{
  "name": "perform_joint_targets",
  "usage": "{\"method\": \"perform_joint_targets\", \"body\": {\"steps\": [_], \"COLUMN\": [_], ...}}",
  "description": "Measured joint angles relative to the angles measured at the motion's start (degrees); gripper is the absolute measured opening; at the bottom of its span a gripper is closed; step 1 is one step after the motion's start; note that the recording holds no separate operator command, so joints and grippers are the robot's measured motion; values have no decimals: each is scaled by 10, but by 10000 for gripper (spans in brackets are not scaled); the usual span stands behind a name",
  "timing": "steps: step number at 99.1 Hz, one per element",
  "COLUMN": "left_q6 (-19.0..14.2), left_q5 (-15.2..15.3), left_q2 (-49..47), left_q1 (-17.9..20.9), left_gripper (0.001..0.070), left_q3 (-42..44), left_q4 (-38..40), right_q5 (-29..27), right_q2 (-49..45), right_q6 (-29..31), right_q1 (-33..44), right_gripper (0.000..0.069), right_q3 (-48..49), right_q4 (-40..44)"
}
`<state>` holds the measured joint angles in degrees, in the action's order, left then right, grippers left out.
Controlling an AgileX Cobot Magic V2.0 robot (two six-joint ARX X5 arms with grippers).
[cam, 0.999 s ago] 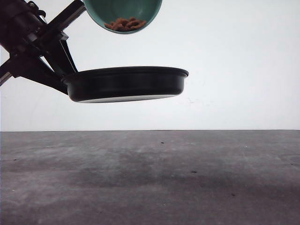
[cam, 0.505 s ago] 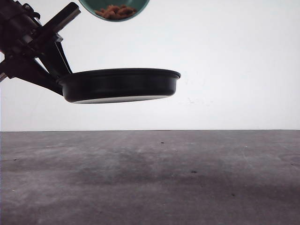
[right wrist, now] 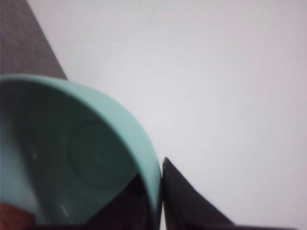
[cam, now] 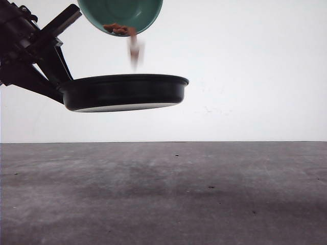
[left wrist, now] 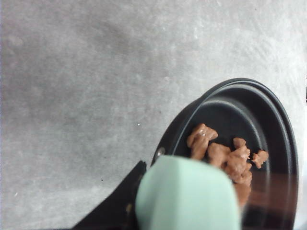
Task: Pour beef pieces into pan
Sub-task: 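Tilt the green bowl over the pan, pouring beef pieces in, then move the emptied bowl away from the pan with the right gripper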
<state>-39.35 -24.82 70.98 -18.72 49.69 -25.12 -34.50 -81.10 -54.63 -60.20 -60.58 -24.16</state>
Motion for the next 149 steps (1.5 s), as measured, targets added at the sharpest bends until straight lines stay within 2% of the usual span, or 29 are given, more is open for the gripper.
{"method": "perform_joint_targets", "body": {"steps": [41, 55, 70, 83, 88, 94, 102, 116, 124, 132, 141, 149], "left_q6": [10, 14, 23, 25, 25, 25, 26, 26, 26, 26, 26, 26], "left_q5": [-11, -13, -13, -14, -13, -13, -13, -13, -13, -13, -13, -13], "left_q2": [0, 0, 0, 0, 0, 0, 0, 0, 0, 0, 0, 0], "left_q1": [24, 29, 31, 37, 40, 40, 42, 43, 43, 43, 42, 42], "left_gripper": [45, 45, 45, 45, 45, 45, 45, 45, 45, 45, 45, 45], "left_q3": [0, 0, 0, 0, 0, 0, 0, 0, 0, 0, 0, 0], "left_q4": [-1, -2, -2, -2, -2, 1, 6, 26, 31, 30, 32, 37], "right_q5": [2, -2, -48, -52, -47, -23, 38, 207, 292, 351, 381, 387], "right_q2": [-9, -9, -4, 41, 70, 108, 152, 176, 159, 151, 152, 155], "right_q6": [21, 55, 148, 272, 336, 406, 502, 666, 706, 727, 737, 740], "right_q1": [24, 28, 36, 79, 103, 139, 204, 386, 504, 607, 688, 729], "right_gripper": [15, 15, 15, 15, 15, 15, 15, 15, 15, 15, 15, 15], "right_q3": [1, 1, 1, 2, 2, 2, 2, 2, 13, 49, 89, 122], "right_q4": [-10, -23, 3, 131, 182, 242, 333, 532, 609, 627, 624, 617]}}
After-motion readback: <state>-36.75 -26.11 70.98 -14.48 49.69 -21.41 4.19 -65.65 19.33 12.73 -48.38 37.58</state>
